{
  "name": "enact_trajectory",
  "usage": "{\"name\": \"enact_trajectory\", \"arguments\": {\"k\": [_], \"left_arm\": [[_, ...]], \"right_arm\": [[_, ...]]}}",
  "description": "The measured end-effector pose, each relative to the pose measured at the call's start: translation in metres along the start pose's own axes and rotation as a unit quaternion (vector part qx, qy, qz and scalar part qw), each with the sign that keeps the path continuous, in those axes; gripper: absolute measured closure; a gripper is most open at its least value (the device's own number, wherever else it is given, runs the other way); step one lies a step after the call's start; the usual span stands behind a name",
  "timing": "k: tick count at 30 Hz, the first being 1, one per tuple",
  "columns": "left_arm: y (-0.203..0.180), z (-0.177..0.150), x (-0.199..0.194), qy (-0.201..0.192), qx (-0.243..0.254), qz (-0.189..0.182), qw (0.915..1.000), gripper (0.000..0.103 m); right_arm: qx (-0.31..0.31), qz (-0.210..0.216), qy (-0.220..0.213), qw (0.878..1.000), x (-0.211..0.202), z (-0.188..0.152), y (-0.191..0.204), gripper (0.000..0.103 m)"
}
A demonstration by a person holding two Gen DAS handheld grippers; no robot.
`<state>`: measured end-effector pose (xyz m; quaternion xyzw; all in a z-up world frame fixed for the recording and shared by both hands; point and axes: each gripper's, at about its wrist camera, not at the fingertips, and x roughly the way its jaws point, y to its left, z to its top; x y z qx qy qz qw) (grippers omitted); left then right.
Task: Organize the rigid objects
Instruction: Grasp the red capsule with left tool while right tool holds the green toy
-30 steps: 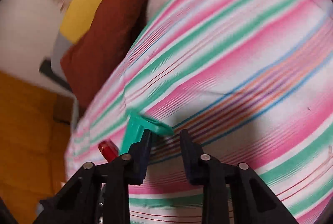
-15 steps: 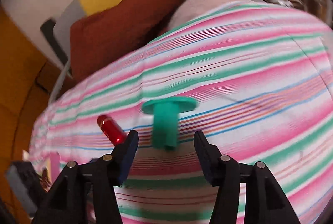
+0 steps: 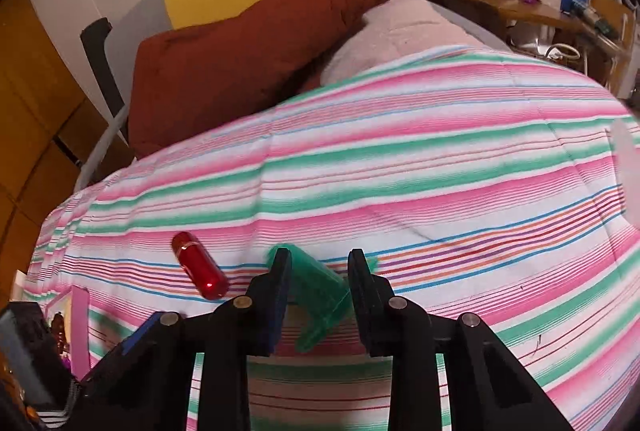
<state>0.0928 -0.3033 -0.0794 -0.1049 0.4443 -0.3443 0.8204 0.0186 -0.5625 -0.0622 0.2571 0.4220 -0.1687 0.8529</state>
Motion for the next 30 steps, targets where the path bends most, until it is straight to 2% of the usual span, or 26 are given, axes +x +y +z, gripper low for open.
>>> {"name": "enact_trajectory", "arguments": {"k": [5, 9, 11, 14, 16, 20, 23, 26, 30], "left_arm": [[0.000, 0.000, 0.000, 0.000, -0.001, -0.002, 1.0000, 0.070], [0.000, 0.000, 0.000, 0.000, -0.002, -0.002, 1.0000, 0.070], [0.000, 0.000, 0.000, 0.000, -0.003, -0.004, 1.0000, 0.070], [0.000, 0.001, 0.000, 0.000, -0.004, -0.005, 1.0000, 0.070], [0.000, 0.001, 0.001, -0.001, -0.003, -0.004, 1.0000, 0.070], [0.002, 0.001, 0.001, -0.001, -0.004, -0.006, 1.0000, 0.070], [0.002, 0.002, 0.001, -0.001, -0.005, -0.007, 1.0000, 0.070], [0.002, 0.001, 0.001, -0.001, -0.005, -0.007, 1.0000, 0.070], [0.004, 0.002, 0.002, 0.001, -0.010, -0.012, 0.9999, 0.070]], "right_arm": [[0.023, 0.023, 0.023, 0.999, 0.000, -0.001, -0.012, 0.073], [0.004, 0.008, 0.019, 1.000, 0.000, -0.002, -0.007, 0.070], [0.035, 0.012, 0.022, 0.999, 0.000, -0.003, -0.019, 0.067], [0.112, 0.018, 0.041, 0.993, -0.007, -0.010, -0.049, 0.053], [0.129, 0.007, 0.051, 0.990, -0.011, -0.015, -0.062, 0.050], [0.116, -0.060, 0.071, 0.989, -0.021, -0.022, -0.074, 0.050], [0.120, -0.045, 0.035, 0.991, -0.045, -0.020, -0.078, 0.050], [0.071, -0.047, 0.000, 0.996, -0.062, -0.018, -0.063, 0.037], [0.023, -0.031, -0.012, 0.999, -0.057, -0.017, -0.043, 0.035]]}}
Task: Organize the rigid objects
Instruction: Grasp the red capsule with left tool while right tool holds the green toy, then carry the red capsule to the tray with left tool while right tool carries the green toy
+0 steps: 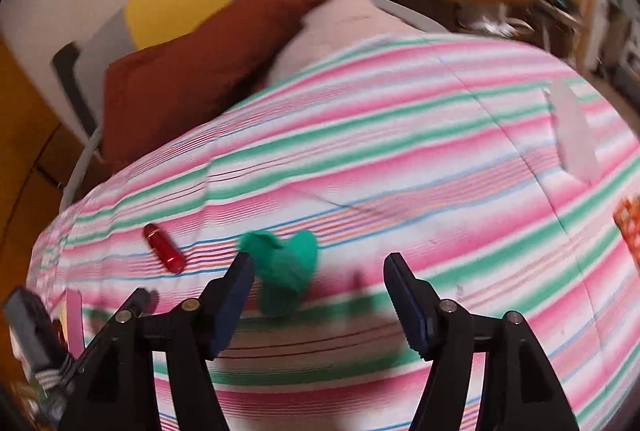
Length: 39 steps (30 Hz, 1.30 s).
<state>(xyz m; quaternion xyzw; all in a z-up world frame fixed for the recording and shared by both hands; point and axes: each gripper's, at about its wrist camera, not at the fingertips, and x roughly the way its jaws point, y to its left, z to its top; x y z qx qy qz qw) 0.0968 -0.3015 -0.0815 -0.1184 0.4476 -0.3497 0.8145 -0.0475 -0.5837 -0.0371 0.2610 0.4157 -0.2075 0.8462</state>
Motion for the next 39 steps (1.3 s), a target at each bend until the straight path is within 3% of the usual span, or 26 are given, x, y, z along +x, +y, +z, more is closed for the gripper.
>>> {"name": "enact_trajectory", "arguments": {"k": [4, 7, 8, 9, 11, 14, 17, 21, 24, 27, 28, 29, 32, 39], "left_arm": [[0.004, 0.002, -0.001, 0.007, -0.011, -0.010, 0.9999, 0.070], [-0.011, 0.004, -0.002, 0.019, 0.032, 0.016, 0.9992, 0.061], [-0.017, 0.004, -0.002, 0.021, 0.042, 0.021, 0.9987, 0.059], [-0.022, 0.005, -0.002, 0.020, 0.050, 0.023, 0.9983, 0.059], [-0.032, 0.010, -0.003, 0.020, 0.050, 0.018, 0.9984, 0.053], [-0.039, 0.020, -0.001, 0.017, 0.029, 0.018, 0.9993, 0.040], [-0.043, 0.031, 0.014, 0.031, -0.006, 0.033, 0.9989, 0.039], [-0.044, 0.041, 0.045, 0.081, -0.056, 0.045, 0.9941, 0.039], [-0.049, 0.050, 0.058, 0.077, -0.055, 0.064, 0.9935, 0.039], [-0.053, 0.054, 0.063, 0.084, -0.039, 0.080, 0.9925, 0.042], [-0.053, 0.056, 0.063, 0.088, -0.029, 0.085, 0.9920, 0.049], [-0.054, 0.056, 0.064, 0.091, -0.014, 0.099, 0.9908, 0.063], [-0.049, 0.054, 0.060, 0.092, 0.013, 0.107, 0.9899, 0.074], [-0.045, 0.042, 0.042, 0.093, 0.047, 0.105, 0.9891, 0.078]], "right_arm": [[-0.044, -0.020, 0.012, 0.999, 0.019, -0.010, 0.019, 0.035], [-0.077, -0.037, -0.011, 0.996, 0.027, -0.009, 0.026, 0.036], [-0.088, -0.039, -0.019, 0.995, 0.029, -0.008, 0.028, 0.040], [-0.094, -0.040, -0.015, 0.995, 0.034, -0.007, 0.028, 0.052], [-0.083, -0.030, 0.008, 0.996, 0.040, -0.007, 0.025, 0.066], [-0.072, -0.027, 0.015, 0.997, 0.037, -0.005, 0.021, 0.066], [-0.037, -0.016, 0.020, 0.999, 0.033, -0.002, 0.012, 0.067], [-0.014, -0.026, 0.024, 0.999, 0.038, 0.001, 0.005, 0.067], [0.001, -0.022, 0.024, 0.999, 0.037, 0.003, 0.002, 0.067], [0.000, -0.024, 0.021, 1.000, 0.034, 0.003, 0.004, 0.067], [0.000, -0.023, 0.021, 1.000, 0.035, 0.003, 0.004, 0.067], [0.001, -0.023, 0.021, 1.000, 0.034, 0.003, 0.004, 0.067], [0.004, -0.018, 0.024, 1.000, 0.036, 0.003, 0.006, 0.067], [0.008, -0.003, 0.024, 1.000, 0.036, 0.004, 0.007, 0.067]]}}
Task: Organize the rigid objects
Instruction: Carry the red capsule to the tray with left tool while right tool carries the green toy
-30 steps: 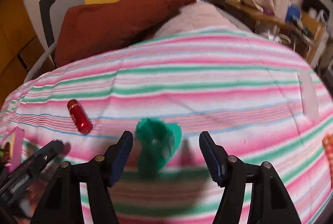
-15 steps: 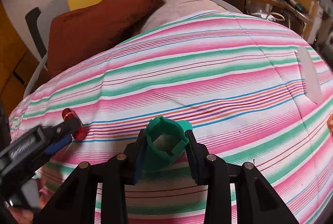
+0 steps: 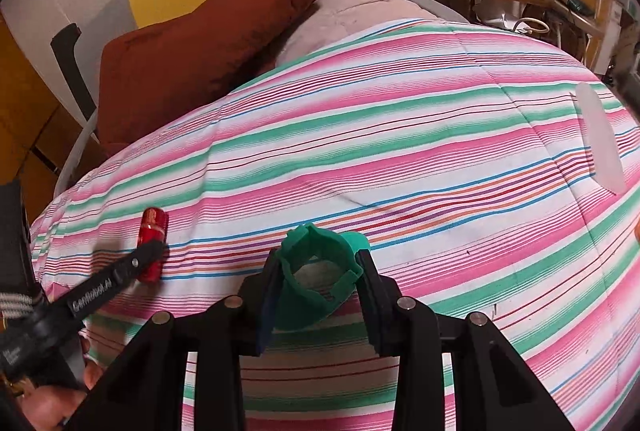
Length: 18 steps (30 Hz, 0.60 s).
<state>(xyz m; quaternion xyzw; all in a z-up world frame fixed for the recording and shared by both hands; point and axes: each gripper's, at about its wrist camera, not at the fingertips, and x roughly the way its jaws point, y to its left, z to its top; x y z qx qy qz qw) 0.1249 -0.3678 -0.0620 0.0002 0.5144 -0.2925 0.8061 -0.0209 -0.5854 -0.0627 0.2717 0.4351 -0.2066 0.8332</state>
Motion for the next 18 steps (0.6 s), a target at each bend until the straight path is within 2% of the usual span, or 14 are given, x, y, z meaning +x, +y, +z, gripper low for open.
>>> {"name": "enact_trajectory", "arguments": {"k": [18], "left_arm": [[0.039, -0.092, -0.080, -0.018, 0.016, -0.039, 0.9989, 0.078]], "right_arm": [[-0.004, 0.026, 0.014, 1.000, 0.002, -0.013, 0.009, 0.067]]}}
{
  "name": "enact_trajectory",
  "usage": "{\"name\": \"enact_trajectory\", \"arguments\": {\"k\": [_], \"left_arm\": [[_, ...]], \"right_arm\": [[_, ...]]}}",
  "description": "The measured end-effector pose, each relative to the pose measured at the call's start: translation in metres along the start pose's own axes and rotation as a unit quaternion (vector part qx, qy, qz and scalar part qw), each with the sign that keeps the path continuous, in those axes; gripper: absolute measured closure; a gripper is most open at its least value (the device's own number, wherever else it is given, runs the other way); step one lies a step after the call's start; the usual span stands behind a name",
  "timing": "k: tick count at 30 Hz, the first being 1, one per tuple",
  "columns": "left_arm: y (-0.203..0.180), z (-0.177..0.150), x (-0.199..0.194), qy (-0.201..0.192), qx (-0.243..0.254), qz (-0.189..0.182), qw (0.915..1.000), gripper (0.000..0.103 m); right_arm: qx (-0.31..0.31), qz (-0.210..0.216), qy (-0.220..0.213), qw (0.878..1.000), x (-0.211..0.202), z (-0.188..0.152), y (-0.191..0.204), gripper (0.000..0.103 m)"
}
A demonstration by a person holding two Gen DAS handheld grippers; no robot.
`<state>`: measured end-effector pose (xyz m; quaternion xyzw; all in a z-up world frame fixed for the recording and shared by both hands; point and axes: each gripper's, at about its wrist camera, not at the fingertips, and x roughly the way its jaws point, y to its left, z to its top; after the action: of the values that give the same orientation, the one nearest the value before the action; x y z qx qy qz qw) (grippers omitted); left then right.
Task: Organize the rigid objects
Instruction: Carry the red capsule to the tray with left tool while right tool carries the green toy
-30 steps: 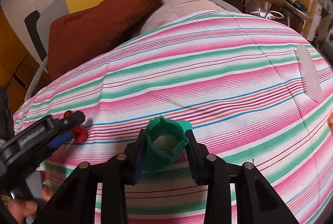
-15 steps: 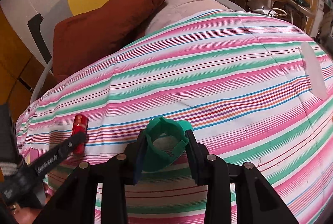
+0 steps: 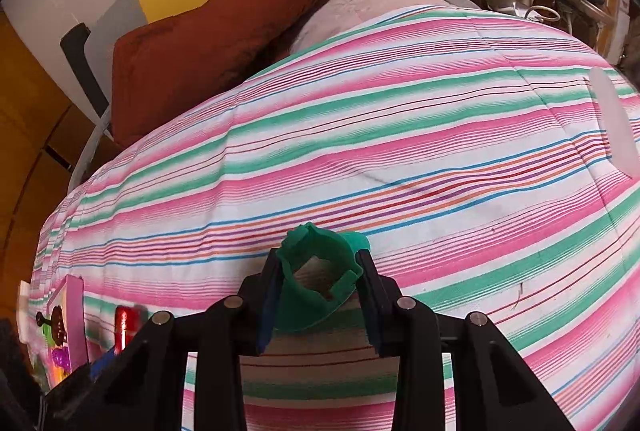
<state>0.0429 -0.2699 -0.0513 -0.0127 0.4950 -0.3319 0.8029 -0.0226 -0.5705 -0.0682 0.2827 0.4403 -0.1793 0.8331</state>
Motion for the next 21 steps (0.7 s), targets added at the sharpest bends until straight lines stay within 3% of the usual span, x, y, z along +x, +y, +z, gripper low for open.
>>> {"name": "enact_trajectory", "arguments": {"k": [14, 21], "left_arm": [[0.022, -0.038, -0.084, -0.035, 0.011, -0.031, 0.9988, 0.078], [0.059, -0.057, -0.119, -0.053, -0.002, -0.016, 0.9985, 0.078]], "right_arm": [[-0.057, 0.003, -0.011, 0.998, -0.009, -0.016, 0.035, 0.067], [-0.091, 0.024, -0.001, 0.996, -0.009, -0.031, 0.066, 0.067]]}}
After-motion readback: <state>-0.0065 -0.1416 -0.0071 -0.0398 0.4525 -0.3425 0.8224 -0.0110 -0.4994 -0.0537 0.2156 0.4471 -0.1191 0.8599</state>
